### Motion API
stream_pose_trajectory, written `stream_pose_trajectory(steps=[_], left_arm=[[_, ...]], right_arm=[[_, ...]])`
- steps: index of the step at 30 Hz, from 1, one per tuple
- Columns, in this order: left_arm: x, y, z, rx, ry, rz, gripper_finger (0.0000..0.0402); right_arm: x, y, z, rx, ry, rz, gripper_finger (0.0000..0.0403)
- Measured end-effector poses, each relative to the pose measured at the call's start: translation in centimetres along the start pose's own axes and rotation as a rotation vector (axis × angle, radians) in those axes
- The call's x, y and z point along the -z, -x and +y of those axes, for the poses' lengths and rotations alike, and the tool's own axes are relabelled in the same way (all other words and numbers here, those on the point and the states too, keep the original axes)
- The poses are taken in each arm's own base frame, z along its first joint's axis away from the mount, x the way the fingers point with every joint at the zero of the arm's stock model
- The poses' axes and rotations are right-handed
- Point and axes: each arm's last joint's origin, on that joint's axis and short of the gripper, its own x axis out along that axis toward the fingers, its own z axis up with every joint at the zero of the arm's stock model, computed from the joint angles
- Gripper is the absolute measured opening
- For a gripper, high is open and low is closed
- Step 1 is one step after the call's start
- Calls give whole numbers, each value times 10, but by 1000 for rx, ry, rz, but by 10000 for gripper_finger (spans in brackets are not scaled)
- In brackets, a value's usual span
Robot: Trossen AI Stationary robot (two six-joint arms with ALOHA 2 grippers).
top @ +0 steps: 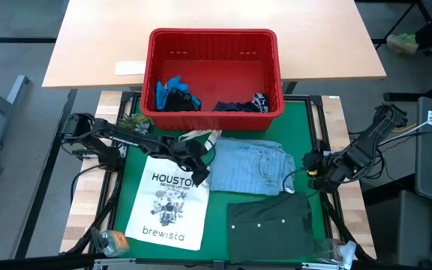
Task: Fold Laundry from Bin
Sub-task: Stack the light blue jeans on top of the green t-shirt
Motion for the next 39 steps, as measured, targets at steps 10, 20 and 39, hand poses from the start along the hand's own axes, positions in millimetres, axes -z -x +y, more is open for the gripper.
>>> stream_pose_trajectory(steps=[10, 20, 39], left_arm=[[-1, 0, -2, -54, -12, -67, 135], [-1, 0, -1, -70, -14, -78, 135], [-3, -5, 4, -122, 161, -125, 202]], right_arm=[[-3, 0, 2, -12, -23, -40, 154], [-15, 3, 18, -212, -174, -104, 154], [-18, 2, 17, -135, -286, -188, 210]])
